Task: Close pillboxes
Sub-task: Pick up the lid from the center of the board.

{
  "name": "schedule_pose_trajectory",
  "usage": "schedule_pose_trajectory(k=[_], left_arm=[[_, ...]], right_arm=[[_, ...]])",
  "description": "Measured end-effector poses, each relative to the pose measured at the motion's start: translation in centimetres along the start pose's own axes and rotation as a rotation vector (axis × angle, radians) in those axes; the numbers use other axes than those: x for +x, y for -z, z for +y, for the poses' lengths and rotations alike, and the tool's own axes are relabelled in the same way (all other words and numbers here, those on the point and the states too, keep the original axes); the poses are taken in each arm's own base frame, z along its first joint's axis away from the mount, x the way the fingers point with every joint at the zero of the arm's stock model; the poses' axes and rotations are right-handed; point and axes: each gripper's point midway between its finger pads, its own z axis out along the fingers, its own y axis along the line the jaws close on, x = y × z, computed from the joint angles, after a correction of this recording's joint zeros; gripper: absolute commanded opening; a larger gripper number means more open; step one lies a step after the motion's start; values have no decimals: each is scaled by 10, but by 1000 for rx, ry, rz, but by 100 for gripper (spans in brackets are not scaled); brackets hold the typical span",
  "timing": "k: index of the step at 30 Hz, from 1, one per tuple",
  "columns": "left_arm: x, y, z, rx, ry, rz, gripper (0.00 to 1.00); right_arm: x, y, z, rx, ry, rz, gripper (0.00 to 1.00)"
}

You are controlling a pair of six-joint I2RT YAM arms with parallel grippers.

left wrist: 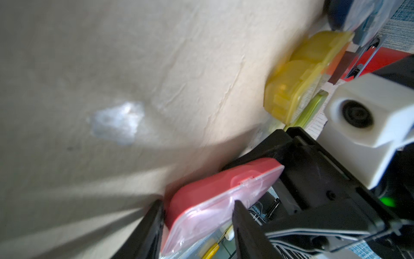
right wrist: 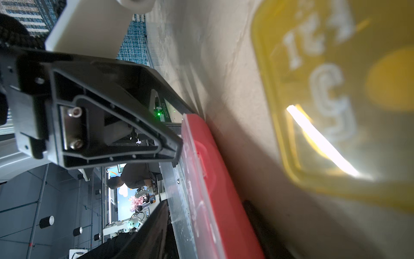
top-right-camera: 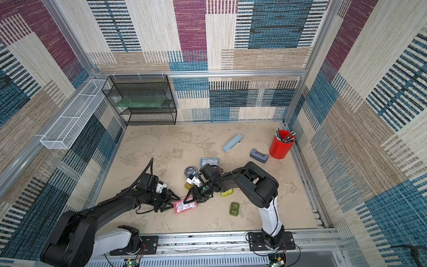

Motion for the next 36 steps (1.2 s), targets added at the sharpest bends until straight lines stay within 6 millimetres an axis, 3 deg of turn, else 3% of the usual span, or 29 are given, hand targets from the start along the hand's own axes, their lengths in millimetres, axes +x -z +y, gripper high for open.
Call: schedule_pose_trajectory(k=[5,12,24,28,36], left_arm=[[1,0,1,2,2,0,51],[2,2,0,14,-6,-9,55],[1,8,-17,71,-29,-1,84],[4,9,-33,134,-53,43,100],[3,13,-70,251,-122,113,100]], right_arm=[[2,1,-4,18,-21,-14,37],[2,5,0,5,-26,-21,35],[8,27,-1,10,-52,-78,34],[10,39,4,0,-50,-114,33],[5,66,15,-25,-37,-196,31]])
